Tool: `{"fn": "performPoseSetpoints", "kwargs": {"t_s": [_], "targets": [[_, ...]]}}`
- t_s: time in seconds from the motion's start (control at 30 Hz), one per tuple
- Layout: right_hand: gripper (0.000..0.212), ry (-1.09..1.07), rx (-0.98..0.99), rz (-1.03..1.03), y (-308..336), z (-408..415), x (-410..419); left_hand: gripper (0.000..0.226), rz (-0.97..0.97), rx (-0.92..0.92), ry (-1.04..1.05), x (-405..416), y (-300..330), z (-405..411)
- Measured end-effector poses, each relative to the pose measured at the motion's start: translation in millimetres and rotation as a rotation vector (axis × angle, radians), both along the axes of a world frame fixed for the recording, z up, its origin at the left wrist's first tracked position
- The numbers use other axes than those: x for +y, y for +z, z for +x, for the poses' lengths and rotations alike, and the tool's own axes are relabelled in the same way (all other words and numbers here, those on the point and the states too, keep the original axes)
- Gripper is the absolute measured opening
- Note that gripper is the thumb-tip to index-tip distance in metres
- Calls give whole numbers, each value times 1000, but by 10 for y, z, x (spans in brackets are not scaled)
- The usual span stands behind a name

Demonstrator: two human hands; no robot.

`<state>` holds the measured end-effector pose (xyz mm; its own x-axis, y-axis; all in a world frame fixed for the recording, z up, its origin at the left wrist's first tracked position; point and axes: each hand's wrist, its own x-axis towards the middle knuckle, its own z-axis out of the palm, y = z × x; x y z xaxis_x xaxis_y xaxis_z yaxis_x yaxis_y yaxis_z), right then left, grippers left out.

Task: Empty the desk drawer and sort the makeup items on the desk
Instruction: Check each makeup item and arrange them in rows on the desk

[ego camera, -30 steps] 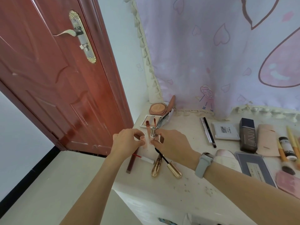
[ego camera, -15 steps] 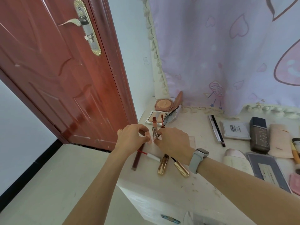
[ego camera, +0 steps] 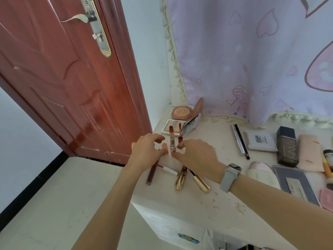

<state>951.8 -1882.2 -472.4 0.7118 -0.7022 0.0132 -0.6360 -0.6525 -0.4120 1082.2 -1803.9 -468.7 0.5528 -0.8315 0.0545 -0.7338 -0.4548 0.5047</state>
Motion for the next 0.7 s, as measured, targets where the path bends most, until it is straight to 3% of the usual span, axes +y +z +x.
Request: {"fn": "performPoseSetpoints", "kwargs": {"t_s": [0.1,0.23,0.33,0.43,0.6,0.7], "targets": [[35,17,-51,20,83,-194,-6,35,-50,-2,15,78,7,-17],[31,-71,-62,-61,192,-587,-251,30,-287,12,80,224,-11,-110],[27,-174,13,-245,116,-808,-589,24,-431,-33,90,268,-17,-323],[38,-198,191,-289,-56,-877,-805,22,-538,-61,54,241,-37,-547],[37,-173,377,-402,-169,-821,-805,23,-588,-57,19,217,-79,-736],[39,-144,385,-406,-135,-796,-802,24,-597,-83,2,222,-74,-811]]}}
